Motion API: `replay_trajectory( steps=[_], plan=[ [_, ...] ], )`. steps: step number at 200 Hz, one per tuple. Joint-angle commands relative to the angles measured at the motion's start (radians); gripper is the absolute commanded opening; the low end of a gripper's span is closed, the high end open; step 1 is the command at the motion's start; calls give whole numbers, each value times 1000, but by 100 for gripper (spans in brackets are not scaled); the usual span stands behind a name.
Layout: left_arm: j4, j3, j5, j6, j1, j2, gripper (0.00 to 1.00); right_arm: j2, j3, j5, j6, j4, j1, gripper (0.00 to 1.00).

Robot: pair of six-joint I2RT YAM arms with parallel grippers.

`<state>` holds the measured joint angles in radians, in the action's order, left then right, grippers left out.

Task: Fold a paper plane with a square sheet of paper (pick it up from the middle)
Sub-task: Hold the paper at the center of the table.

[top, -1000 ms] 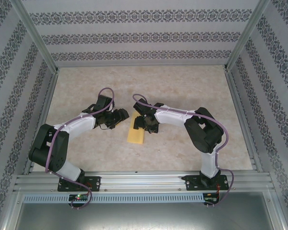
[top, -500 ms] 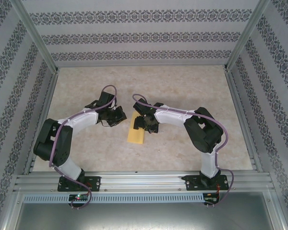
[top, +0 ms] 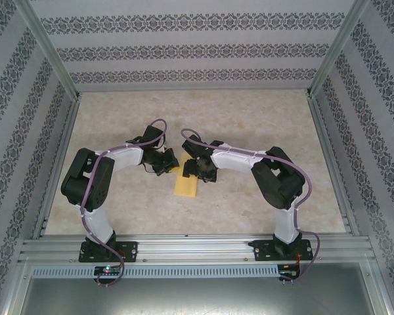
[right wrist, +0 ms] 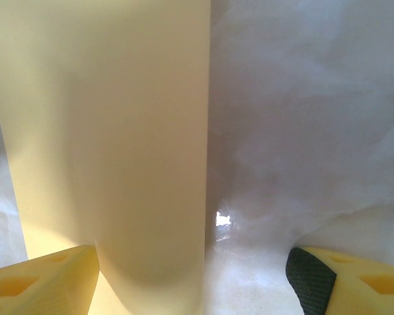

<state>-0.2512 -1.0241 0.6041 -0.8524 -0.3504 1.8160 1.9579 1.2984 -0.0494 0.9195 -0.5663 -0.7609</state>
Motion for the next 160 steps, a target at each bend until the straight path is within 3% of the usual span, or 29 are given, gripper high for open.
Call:
replay_trajectory(
  steps=[1,114,160],
  plan=[
    [-3,-28,48,0,-19,23,0,68,-18,4,-1,-21,10,80],
    [-87,-36,-4,34,-27,107,0,48,-13,-33,-6,30,9,81],
    [-124,-28,-30,57,-28,112,0,-138,-34,-44,-28,122,39,84]
  ],
)
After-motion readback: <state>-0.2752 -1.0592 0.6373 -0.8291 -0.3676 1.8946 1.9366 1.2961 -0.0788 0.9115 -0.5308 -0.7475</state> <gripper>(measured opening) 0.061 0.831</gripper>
